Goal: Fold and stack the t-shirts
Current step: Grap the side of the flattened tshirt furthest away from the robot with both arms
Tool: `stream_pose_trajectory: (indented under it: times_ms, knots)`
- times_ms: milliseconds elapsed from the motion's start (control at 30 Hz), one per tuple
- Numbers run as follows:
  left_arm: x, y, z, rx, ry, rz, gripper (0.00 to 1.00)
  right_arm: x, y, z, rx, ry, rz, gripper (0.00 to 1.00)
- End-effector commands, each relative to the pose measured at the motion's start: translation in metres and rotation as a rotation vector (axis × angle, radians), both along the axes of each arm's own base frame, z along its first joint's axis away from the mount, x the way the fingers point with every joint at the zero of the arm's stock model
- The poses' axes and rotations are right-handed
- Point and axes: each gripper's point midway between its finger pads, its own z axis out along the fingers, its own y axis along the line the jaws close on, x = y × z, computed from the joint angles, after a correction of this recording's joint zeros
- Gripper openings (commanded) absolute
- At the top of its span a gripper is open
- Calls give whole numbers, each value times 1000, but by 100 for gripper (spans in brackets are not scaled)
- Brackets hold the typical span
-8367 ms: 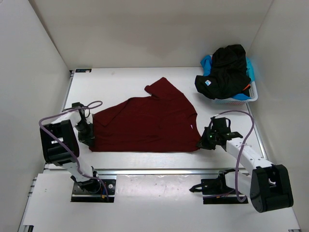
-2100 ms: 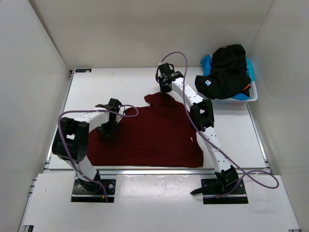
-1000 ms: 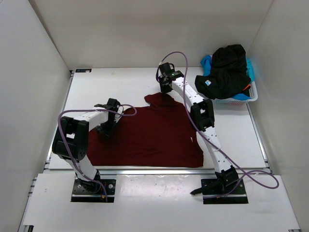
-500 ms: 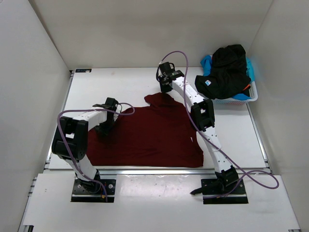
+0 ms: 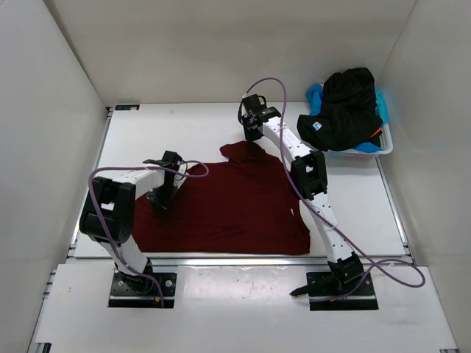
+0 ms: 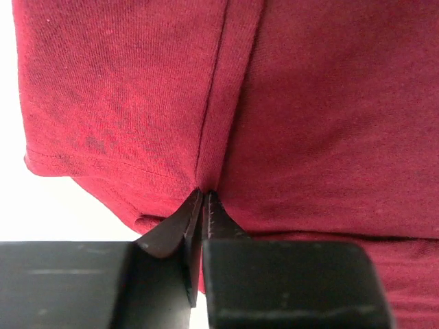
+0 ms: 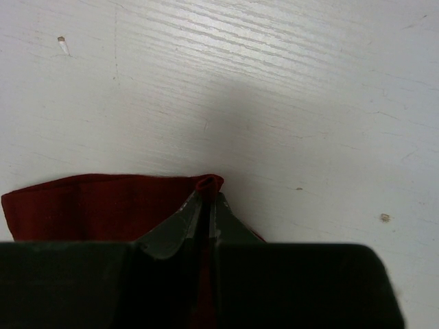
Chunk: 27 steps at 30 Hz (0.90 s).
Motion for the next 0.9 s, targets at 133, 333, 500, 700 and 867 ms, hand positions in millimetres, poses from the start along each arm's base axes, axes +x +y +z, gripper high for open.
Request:
stream_pose_trajectory:
  times_ms: [133,333,500,700,867]
  knots:
    - [14,6,7,-27,-49,50,8,12,-4,63,30,-114,-6,0]
    - [39,8,43,-20,-202,47,9,10,-17,85,9,-138,-19,0]
    - [50,16,59,5,-273,39,8,-2,-22,118,34,-155,-17,0]
    - [51,35,66,39,-296,49,8,-31,-24,128,49,-105,-14,0]
    - [58,42,80,58,-331,33,8,-49,-30,142,55,-92,5,0]
